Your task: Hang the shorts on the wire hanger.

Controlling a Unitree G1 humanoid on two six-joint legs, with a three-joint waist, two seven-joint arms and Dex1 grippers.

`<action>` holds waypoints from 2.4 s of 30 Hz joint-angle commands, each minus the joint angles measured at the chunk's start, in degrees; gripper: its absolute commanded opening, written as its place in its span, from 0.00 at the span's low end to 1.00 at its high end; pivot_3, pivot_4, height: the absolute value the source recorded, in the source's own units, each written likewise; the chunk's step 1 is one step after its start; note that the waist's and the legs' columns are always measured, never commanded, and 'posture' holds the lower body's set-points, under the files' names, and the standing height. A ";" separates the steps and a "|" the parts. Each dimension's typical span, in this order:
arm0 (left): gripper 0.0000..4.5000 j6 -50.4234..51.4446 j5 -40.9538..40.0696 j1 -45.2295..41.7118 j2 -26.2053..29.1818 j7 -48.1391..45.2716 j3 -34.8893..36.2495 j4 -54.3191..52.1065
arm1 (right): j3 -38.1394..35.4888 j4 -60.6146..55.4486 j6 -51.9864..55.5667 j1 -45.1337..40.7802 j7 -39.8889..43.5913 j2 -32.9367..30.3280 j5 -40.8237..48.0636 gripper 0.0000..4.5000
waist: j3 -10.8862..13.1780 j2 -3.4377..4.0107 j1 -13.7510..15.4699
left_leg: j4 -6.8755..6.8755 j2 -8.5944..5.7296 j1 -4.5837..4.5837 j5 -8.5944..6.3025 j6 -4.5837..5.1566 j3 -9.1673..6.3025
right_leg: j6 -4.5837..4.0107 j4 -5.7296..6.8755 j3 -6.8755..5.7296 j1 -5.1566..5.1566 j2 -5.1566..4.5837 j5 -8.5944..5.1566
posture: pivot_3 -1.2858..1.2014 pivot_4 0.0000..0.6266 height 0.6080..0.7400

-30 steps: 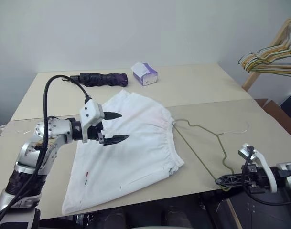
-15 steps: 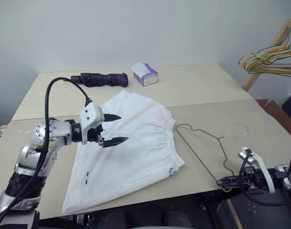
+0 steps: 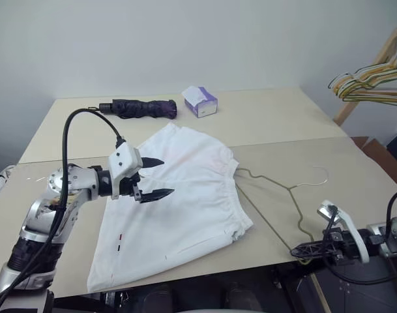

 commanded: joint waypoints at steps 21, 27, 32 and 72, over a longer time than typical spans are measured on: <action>0.99 -2.50 2.53 -0.20 -2.49 2.20 -0.35 -1.37 | 18.14 25.13 -4.88 -27.57 11.81 13.16 -15.11 0.00 | -0.06 0.07 0.12 | 0.09 -0.01 -0.09 0.00 0.00 0.05 | 0.04 0.03 0.00 -0.06 0.00 0.03 | 0.53 0.00 1.00; 0.99 -2.40 2.56 -0.05 -2.53 2.72 -0.30 -1.91 | 15.30 31.42 -8.15 -30.27 9.68 16.45 -17.86 0.00 | -0.07 0.08 0.48 | 0.16 -0.02 -0.11 0.00 0.00 0.13 | 0.04 0.09 -0.03 -0.06 0.00 0.03 | 0.54 0.00 1.00; 0.99 -2.38 2.25 0.26 -2.37 3.22 0.40 -2.45 | 7.71 24.76 -14.05 -27.18 3.65 15.64 -18.21 0.00 | -0.07 0.09 0.71 | 0.16 -0.01 -0.13 0.00 -0.01 0.12 | 0.04 0.12 -0.02 -0.08 0.00 0.03 | 0.53 0.00 1.00; 0.99 -33.95 5.94 -47.09 4.00 -32.90 -25.97 50.78 | 16.04 0.87 -45.16 -36.89 -7.93 26.20 -47.36 0.00 | -0.07 0.11 -0.03 | 0.48 0.01 -0.55 0.13 -0.23 0.35 | 0.13 0.29 -0.17 -0.34 0.01 -0.03 | 0.52 0.00 1.00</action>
